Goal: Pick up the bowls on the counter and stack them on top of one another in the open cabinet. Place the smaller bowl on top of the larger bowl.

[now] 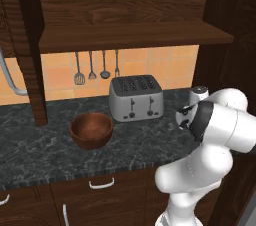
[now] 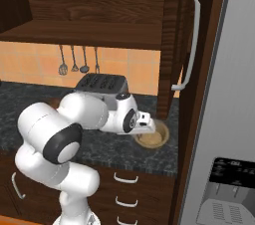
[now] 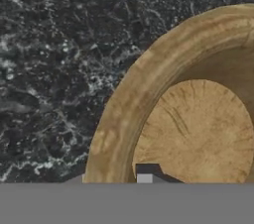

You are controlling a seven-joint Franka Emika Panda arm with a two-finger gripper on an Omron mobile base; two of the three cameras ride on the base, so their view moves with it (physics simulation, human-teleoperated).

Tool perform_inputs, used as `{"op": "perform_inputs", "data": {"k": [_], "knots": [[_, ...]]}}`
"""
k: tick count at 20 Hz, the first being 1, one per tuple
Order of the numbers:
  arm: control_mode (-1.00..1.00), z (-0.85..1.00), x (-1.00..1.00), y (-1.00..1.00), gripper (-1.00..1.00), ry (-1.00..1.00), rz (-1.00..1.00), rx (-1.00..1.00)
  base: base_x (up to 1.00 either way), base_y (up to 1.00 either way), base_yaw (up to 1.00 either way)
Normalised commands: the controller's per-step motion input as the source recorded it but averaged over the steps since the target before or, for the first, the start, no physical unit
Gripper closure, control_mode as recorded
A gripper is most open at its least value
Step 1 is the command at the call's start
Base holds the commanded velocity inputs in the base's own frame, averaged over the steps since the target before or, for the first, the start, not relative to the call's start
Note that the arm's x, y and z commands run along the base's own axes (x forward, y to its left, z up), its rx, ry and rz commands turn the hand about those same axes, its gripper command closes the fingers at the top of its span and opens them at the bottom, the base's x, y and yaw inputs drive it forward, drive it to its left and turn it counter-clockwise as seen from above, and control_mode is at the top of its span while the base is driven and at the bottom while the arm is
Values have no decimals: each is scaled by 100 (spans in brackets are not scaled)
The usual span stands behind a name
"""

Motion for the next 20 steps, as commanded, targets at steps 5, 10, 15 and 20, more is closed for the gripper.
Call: {"op": "perform_inputs", "data": {"k": [5,10,15,20], "knots": [[-100,59,-50,52,100,-33,15,-12,0,0,0],[-100,99,-45,71,100,-25,31,-13,0,0,0],[-100,98,-36,86,100,-5,51,-14,0,0,0],[-100,100,-20,87,100,1,51,-8,0,0,0]]}}
